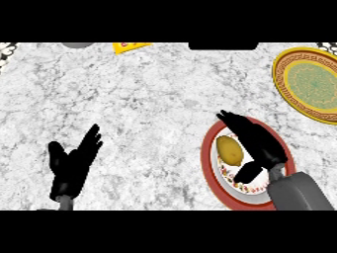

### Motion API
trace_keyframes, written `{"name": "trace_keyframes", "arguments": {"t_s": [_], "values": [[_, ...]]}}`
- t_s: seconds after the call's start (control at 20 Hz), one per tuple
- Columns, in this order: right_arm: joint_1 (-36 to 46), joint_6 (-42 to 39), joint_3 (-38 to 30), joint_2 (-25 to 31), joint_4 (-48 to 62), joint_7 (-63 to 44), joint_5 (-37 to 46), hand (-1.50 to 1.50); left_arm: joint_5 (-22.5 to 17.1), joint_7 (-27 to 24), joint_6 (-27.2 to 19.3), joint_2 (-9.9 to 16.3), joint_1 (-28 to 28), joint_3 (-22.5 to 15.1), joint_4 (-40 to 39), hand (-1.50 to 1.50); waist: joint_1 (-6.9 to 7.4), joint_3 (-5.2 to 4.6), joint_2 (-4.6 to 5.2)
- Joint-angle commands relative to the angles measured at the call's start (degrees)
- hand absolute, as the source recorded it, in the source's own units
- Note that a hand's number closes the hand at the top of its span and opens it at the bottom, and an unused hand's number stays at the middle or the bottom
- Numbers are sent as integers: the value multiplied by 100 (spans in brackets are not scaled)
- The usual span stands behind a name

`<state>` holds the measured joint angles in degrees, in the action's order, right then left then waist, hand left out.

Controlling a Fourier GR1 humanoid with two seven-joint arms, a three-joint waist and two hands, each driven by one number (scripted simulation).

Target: Pick the lemon from the plate and place it in the plate

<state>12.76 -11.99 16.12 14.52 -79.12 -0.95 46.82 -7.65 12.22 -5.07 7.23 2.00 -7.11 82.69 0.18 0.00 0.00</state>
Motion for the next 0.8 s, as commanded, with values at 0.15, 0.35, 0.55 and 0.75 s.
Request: {"name": "trace_keyframes", "arguments": {"t_s": [0.15, 0.35, 0.55, 0.75], "values": [[627, -66, 142, -73, 1143, 496, 562, 150, 22, 202, 63, 19, -152, 148, 121, 0, 39, 2, 10], [68, 263, 190, -44, 431, 613, 915, 150, 113, 238, 29, -123, 275, 50, 446, 0, -1, 1, -6], [114, 736, 257, -473, 826, 579, 1315, 150, 84, -51, 234, -26, -173, 401, -194, 0, -5, 0, 0], [268, 993, -280, -171, 615, 1143, 1051, 150, 305, -124, 106, -240, -62, 172, -175, 0, -9, 1, 0]]}}
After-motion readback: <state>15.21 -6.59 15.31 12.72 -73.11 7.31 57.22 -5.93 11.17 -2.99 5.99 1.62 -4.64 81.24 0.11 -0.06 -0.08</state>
